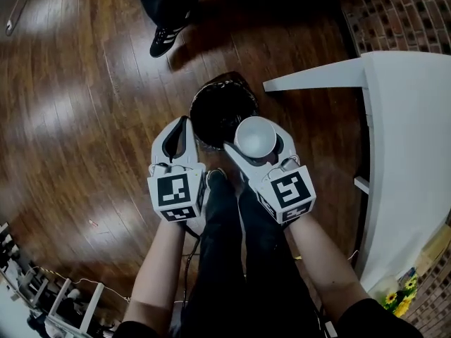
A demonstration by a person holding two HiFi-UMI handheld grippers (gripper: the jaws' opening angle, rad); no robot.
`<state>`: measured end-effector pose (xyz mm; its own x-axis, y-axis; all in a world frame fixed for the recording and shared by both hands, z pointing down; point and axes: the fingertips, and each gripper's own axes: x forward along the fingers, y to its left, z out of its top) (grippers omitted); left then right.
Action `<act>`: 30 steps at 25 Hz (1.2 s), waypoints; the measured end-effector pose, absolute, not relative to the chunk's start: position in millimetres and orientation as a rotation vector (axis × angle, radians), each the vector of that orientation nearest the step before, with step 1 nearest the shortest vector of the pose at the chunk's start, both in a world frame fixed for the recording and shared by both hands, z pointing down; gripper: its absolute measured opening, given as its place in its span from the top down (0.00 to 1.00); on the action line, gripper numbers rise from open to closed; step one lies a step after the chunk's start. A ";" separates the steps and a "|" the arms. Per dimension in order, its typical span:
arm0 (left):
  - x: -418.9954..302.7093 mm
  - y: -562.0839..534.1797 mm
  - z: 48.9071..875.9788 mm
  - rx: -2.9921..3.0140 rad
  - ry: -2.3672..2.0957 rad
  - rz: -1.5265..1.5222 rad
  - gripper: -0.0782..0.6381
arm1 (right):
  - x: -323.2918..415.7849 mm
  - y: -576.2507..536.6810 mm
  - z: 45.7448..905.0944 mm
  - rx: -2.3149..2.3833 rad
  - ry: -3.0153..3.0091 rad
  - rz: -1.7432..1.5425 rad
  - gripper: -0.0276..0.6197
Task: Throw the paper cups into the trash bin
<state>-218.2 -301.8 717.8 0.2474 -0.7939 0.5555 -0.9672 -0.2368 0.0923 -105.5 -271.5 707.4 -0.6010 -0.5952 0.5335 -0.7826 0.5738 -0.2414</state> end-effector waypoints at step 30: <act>-196.6 -277.8 869.6 1.875 -1.305 0.843 0.88 | -100.3 -271.3 862.3 0.991 -2.058 0.883 0.34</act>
<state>-196.6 -277.8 869.6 0.2832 -0.5019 0.8173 -0.9513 -0.2553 0.1729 -100.3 -271.3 862.3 -0.4799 -0.3719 0.7946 -0.8320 0.4804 -0.2776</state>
